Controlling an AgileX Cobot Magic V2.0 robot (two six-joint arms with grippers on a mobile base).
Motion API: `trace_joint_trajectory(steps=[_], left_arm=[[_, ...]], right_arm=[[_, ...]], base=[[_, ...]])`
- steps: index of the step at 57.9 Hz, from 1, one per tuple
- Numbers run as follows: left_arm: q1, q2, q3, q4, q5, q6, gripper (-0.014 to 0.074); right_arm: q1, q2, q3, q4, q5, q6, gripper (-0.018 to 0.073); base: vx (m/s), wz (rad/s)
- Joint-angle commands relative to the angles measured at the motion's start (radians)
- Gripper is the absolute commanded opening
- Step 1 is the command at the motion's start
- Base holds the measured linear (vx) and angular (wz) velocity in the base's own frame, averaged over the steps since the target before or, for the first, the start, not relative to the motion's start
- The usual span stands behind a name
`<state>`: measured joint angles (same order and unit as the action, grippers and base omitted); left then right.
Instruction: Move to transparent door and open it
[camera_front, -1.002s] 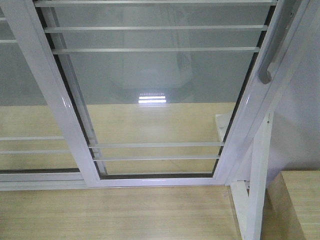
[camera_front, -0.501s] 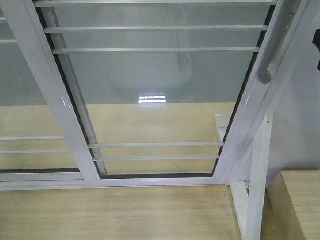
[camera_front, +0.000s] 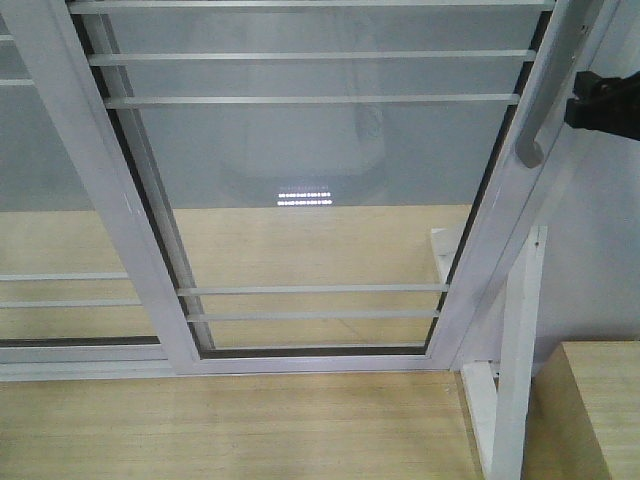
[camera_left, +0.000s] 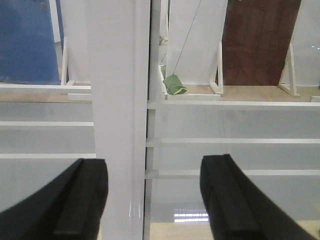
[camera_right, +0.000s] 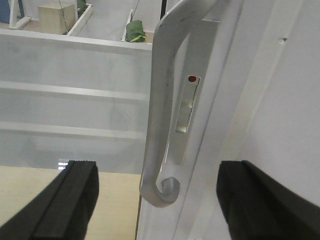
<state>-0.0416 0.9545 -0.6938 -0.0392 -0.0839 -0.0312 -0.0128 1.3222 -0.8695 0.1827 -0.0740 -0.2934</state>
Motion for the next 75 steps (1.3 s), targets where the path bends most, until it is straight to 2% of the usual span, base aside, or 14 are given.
trace_joint_trajectory(steps=[1,17,35,43,59,65,75], left_arm=[[0.000,-0.012,-0.036,-0.005,-0.081,-0.004,0.0524],[0.000,-0.012,-0.036,-0.005,-0.081,-0.002,0.0524],[0.000,-0.012,-0.036,-0.005,-0.081,-0.002,0.0524],[0.000,-0.012,-0.036,-0.005,-0.081,-0.002,0.0524],[0.000,-0.012,-0.036,-0.005,-0.080,-0.002,0.0524],[0.000,-0.012,-0.036,-0.005,-0.080,-0.002,0.0524],[0.000,-0.012,-0.036,-0.005,-0.075,-0.002,0.0524]], right_arm=[[-0.006,0.067,-0.104,-0.004,-0.112,-0.010,0.0540],[-0.006,0.311,-0.329,-0.004,-0.111,-0.009,0.0540],[-0.006,0.450,-0.478,-0.005,-0.111,-0.009,0.0503],[-0.006,0.466,-0.499,-0.005,-0.111,-0.009,0.0401],[-0.004,0.457,-0.499,-0.005,-0.062,0.031,0.0099],[0.001,0.457,-0.499,-0.005,-0.047,0.036,0.0055],[0.036,0.457,-0.499,-0.005,-0.044,0.032,0.0055]], base=[[0.00,0.00],[0.00,0.00],[0.00,0.00],[0.00,0.00],[0.00,0.00],[0.00,0.00],[0.00,0.00]])
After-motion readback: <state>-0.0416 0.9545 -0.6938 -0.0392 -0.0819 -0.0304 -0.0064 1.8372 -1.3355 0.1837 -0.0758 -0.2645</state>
